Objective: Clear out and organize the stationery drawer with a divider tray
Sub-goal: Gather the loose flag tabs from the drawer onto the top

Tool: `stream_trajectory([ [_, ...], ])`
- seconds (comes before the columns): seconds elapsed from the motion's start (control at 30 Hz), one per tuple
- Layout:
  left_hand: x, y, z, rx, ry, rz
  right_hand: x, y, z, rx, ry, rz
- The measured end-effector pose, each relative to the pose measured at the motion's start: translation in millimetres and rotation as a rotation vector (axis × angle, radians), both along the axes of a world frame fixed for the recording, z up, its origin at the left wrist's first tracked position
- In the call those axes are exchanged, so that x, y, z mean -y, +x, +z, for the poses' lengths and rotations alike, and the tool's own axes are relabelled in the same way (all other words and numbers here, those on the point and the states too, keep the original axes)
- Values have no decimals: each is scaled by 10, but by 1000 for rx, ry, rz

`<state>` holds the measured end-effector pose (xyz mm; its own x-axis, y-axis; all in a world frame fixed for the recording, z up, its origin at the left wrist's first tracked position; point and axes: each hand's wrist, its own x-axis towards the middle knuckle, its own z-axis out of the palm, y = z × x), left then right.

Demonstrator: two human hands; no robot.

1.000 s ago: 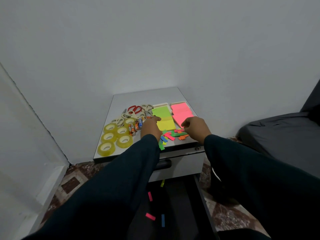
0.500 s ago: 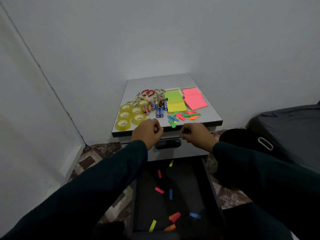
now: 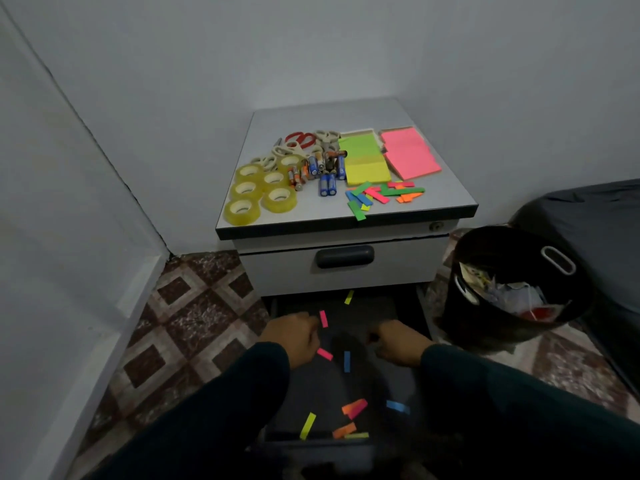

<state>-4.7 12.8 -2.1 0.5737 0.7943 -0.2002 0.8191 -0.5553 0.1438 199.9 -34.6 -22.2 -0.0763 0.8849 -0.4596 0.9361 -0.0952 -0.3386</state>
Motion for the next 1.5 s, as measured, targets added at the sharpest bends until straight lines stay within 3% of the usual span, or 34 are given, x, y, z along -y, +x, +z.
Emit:
stream_trajectory([
  [0.3, -297, 101, -880, -147, -312, 65, -345, 3, -704, 206, -117, 210],
  [0.53, -639, 248, -1225, -285, -339, 62, -802, -35, -933, 222, -158, 214],
  [0.87, -707, 262, -1350, -342, -300, -43, -1072, -79, -1038, 256, -182, 238],
  [1.03, -577, 133, -1337, -311, -264, -89, -869, -40, -1058, 263, -131, 351],
  [1.27, -220, 16, -1240, -370, -358, -163, -217, 101, -926, 243, -243, 579],
  [1.4, -83, 17, -1154, -346, -381, -161, -39, 52, -915, 177, -131, 627],
  [1.5, 36, 0, -1161, -482, -492, -142, 134, -107, -1005, 96, -103, 625],
])
